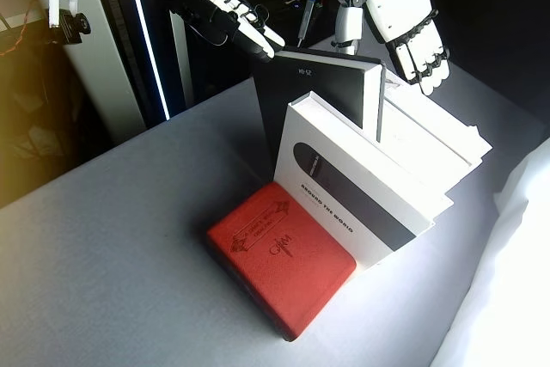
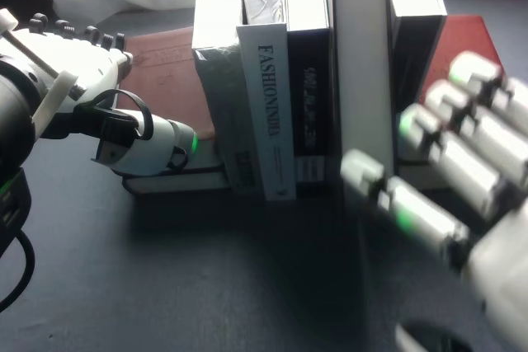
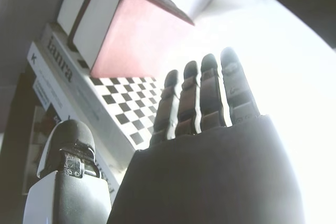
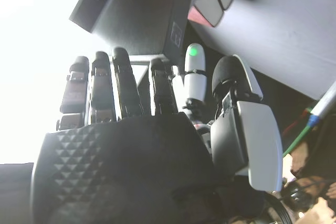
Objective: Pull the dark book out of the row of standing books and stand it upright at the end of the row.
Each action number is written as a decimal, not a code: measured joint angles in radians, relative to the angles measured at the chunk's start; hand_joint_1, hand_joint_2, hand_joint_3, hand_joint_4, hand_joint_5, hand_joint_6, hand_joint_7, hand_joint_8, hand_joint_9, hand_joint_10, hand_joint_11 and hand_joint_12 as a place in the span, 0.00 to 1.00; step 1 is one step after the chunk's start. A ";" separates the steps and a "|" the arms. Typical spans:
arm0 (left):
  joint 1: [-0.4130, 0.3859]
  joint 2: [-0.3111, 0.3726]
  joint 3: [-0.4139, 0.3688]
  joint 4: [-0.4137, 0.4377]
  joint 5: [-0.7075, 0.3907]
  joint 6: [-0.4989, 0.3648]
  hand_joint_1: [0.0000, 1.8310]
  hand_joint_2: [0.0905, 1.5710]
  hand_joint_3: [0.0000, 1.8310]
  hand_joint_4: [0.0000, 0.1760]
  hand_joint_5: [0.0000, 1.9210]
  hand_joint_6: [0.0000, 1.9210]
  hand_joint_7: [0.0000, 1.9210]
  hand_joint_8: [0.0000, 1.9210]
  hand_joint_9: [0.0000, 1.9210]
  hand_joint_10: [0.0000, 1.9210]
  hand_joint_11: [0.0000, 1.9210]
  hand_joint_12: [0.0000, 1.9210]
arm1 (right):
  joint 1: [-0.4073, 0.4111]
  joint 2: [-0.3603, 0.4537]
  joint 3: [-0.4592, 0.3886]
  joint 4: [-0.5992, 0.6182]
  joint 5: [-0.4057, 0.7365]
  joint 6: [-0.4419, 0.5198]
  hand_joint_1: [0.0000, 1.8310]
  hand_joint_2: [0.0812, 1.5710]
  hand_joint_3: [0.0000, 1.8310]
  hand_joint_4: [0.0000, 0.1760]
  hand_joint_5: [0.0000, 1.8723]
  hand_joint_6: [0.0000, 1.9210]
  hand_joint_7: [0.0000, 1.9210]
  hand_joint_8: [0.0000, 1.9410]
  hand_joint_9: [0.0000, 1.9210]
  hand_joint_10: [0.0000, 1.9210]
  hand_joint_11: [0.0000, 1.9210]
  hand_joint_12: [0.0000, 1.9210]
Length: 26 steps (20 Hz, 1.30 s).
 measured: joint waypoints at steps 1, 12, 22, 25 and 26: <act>0.000 0.000 0.000 0.000 0.000 0.000 0.00 0.73 0.00 0.00 0.03 0.00 0.03 0.01 0.02 0.00 0.01 0.02 | 0.000 0.000 0.000 0.012 -0.011 -0.003 0.00 0.78 0.00 0.00 0.06 0.00 0.05 0.00 0.03 0.00 0.01 0.01; 0.000 0.000 0.000 0.000 0.000 0.000 0.00 0.73 0.00 0.00 0.03 0.00 0.03 0.00 0.01 0.00 0.01 0.02 | -0.014 -0.005 -0.002 0.067 -0.001 -0.003 0.00 0.77 0.00 0.00 0.08 0.00 0.06 0.00 0.04 0.00 0.01 0.02; 0.000 0.000 0.000 0.000 0.000 0.000 0.00 0.73 0.00 0.00 0.04 0.01 0.03 0.00 0.02 0.01 0.01 0.02 | -0.076 -0.012 -0.006 0.075 -0.028 0.003 0.00 0.76 0.00 0.00 0.07 0.00 0.07 0.00 0.04 0.00 0.00 0.05; 0.000 0.000 0.000 0.000 0.000 0.000 0.00 0.73 0.00 0.00 0.03 0.00 0.03 0.00 0.02 0.00 0.01 0.02 | -0.077 -0.012 -0.006 0.051 -0.030 0.006 0.00 0.76 0.00 0.00 0.06 0.00 0.07 0.00 0.05 0.00 0.00 0.07; 0.000 0.000 0.000 0.000 0.000 0.000 0.00 0.73 0.00 0.00 0.04 0.00 0.04 0.00 0.03 0.01 0.02 0.02 | -0.087 -0.012 -0.006 0.047 -0.031 0.008 0.00 0.77 0.00 0.00 0.06 0.00 0.06 0.00 0.04 0.00 0.00 0.05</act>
